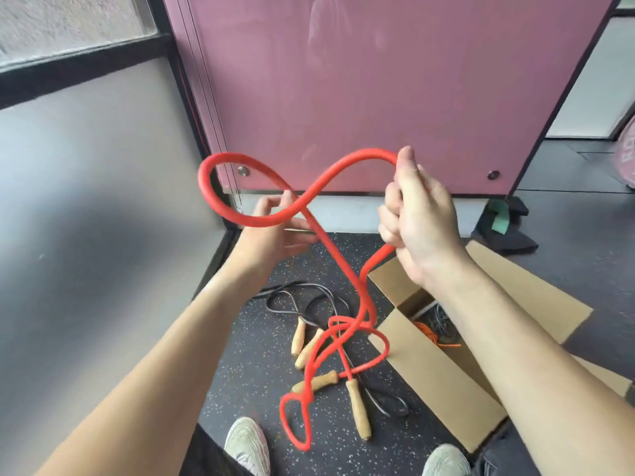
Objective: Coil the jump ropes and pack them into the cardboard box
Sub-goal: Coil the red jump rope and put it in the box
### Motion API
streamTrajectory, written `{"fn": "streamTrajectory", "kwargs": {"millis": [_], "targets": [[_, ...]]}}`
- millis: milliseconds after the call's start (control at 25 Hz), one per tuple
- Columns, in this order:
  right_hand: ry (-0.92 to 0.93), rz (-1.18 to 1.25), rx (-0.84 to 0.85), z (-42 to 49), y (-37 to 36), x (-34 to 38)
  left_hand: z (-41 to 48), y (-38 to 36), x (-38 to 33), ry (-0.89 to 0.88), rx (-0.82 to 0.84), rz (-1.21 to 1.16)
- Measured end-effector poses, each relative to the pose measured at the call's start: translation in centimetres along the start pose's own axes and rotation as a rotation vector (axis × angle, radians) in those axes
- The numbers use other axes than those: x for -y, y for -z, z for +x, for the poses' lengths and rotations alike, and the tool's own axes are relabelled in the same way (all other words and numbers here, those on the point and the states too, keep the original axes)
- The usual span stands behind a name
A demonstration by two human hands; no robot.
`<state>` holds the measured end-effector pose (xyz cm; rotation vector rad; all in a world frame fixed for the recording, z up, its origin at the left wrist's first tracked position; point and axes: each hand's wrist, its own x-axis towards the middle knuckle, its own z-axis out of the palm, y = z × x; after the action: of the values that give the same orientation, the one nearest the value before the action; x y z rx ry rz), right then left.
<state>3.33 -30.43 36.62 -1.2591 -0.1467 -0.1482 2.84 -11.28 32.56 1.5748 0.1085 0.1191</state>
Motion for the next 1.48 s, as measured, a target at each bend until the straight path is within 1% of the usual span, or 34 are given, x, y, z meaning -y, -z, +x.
{"fn": "streamTrajectory", "kwargs": {"millis": [80,120,160,200,280,320,360,400,440,520,560,600,680,760,800,840,880,960,1000,1040,1080,1160,1200,1240,1280,1360,1400,1480], "targets": [[-0.068,0.225,-0.005,-0.4,-0.6,0.9,-2.0,-1.3,2.0,0.111,0.341,0.249],[-0.084,0.299,-0.017,-0.4,-0.6,1.4,-3.3,-2.4,3.2,0.134,0.496,0.358],[-0.091,0.357,-0.034,-0.2,-0.4,1.6,-4.2,-3.6,4.3,0.126,0.572,0.406],[-0.087,0.395,-0.052,-0.1,-0.2,1.9,-4.9,-4.7,5.2,0.087,0.552,0.39],[-0.042,0.422,-0.079,0.2,0.4,2.4,-5.2,-6.2,5.7,-0.002,0.374,0.283],[0.003,0.438,-0.058,0.4,0.7,2.5,-5.0,-6.5,5.4,-0.014,0.301,0.234],[0.051,0.445,-0.008,0.6,1.0,2.3,-5.0,-6.7,4.9,-0.009,0.264,0.196],[0.09,0.377,0.056,0.7,1.2,1.8,-5.0,-6.9,4.4,-0.011,0.259,0.166],[0.108,0.195,0.116,0.6,1.4,0.8,-5.0,-7.0,3.9,-0.021,0.266,0.146],[0.035,-0.335,0.245,0.1,1.6,-1.8,-5.0,-7.0,3.2,-0.041,0.269,0.147],[0.003,-0.538,0.261,0.0,1.7,-3.0,-4.9,-7.0,3.1,-0.032,0.261,0.145],[0.013,-0.673,0.228,0.1,1.9,-3.8,-4.7,-6.9,3.3,-0.013,0.254,0.134],[0.047,-0.772,0.173,0.2,2.0,-4.2,-4.8,-6.8,3.4,0.006,0.262,0.117],[0.031,-0.787,0.187,0.2,1.6,-4.0,-4.8,-6.7,3.4,-0.05,0.225,0.157],[0.048,-0.785,0.168,0.3,1.6,-4.0,-4.7,-6.5,3.2,-0.086,0.167,0.182],[0.082,-0.771,0.111,0.7,1.8,-4.1,-4.3,-5.9,3.0,-0.105,0.089,0.176],[0.13,-0.749,0.01,1.5,2.5,-3.9,-3.7,-5.2,2.6,-0.085,0.011,0.113],[0.234,-0.746,-0.242,3.7,5.6,-3.1,-2.2,-2.9,1.5,0.02,-0.123,-0.094],[0.263,-0.756,-0.333,4.9,7.5,-2.5,-1.6,-1.5,0.9,0.031,-0.172,-0.121],[0.277,-0.766,-0.391,5.7,9.2,-1.9,-1.2,0.1,0.2,-0.007,-0.214,-0.022],[0.288,-0.783,-0.423,6.1,10.7,-1.5,-0.7,1.8,0.0,-0.086,-0.25,0.203],[0.322,-0.862,-0.497,6.3,13.3,-0.7,-0.3,5.5,-0.3,-0.296,-0.378,0.786],[0.347,-0.905,-0.559,6.3,14.6,-0.4,-0.3,7.3,-0.2,-0.357,-0.45,0.952],[0.36,-0.937,-0.635,6.1,15.9,0.2,-0.3,8.9,0.0,-0.367,-0.506,0.993],[0.367,-0.96,-0.705,6.0,17.2,0.7,-0.5,9.9,0.2,-0.331,-0.544,0.938],[0.324,-1.001,-0.77,5.7,18.6,1.3,-0.4,10.2,0.3,-0.284,-0.536,0.68],[0.305,-1.047,-0.747,5.3,18.2,1.1,-0.2,9.9,0.2,-0.312,-0.505,0.552],[0.282,-1.223,-0.589,4.3,15.7,-0.6,0.0,8.3,-0.8,-0.396,-0.443,0.349]]}}
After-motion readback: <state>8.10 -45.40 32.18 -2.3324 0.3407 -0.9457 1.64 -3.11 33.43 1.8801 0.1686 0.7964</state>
